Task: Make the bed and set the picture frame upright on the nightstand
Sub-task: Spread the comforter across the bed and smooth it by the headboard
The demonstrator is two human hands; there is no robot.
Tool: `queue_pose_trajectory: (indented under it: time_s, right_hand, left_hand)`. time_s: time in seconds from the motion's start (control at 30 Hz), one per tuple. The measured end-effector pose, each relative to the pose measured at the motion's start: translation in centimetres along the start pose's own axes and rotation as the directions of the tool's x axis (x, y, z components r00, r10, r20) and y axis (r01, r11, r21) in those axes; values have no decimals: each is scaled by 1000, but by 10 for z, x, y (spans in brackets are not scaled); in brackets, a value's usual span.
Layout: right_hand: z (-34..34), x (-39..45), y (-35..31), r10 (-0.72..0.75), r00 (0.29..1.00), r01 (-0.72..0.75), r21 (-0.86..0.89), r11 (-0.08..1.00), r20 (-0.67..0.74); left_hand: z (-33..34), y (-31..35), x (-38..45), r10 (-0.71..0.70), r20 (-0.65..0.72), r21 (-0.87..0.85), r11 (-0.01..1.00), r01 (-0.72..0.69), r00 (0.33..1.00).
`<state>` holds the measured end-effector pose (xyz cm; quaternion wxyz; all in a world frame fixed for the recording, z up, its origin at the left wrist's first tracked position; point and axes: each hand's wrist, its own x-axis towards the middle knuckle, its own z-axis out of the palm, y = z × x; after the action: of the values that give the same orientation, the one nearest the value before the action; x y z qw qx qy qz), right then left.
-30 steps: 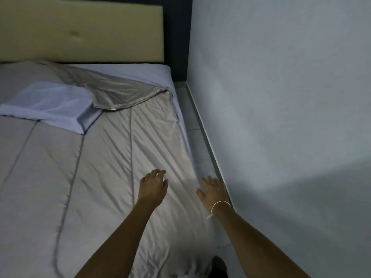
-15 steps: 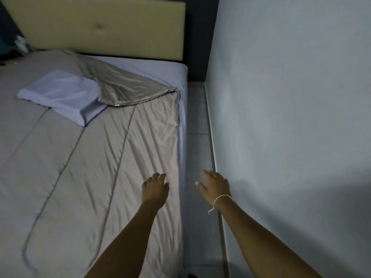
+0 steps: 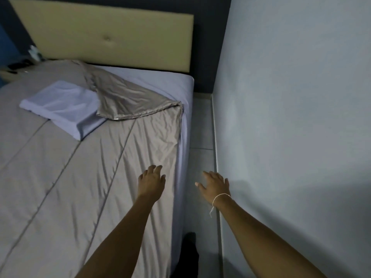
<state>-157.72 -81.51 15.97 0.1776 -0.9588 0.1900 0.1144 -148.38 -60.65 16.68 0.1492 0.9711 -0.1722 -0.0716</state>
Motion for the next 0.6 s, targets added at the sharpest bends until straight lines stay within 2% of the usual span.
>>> queue_pose_trajectory:
  time_s: [0.13,0.27,0.4,0.6]
  right_hand:
    - [-15,76,-5,-62,995,66,-48,997,73]
    - [-29,153,-10,-122,985,130,-59,990,121]
    - [-47,219,-15,-153,974,164,-52,985,166]
    - [-63,307,-15,-215,967,223,-43,974,141]
  left_hand:
    - [3,-7,70,-75,-49,-40,997,73,996]
    - [9,-16,135,-167,19,-41,985,168,986]
    - [4,-19,190,-217,32,-37,975,218,976]
    - [-4,-10,258,-283,12,-46,958,283,959]
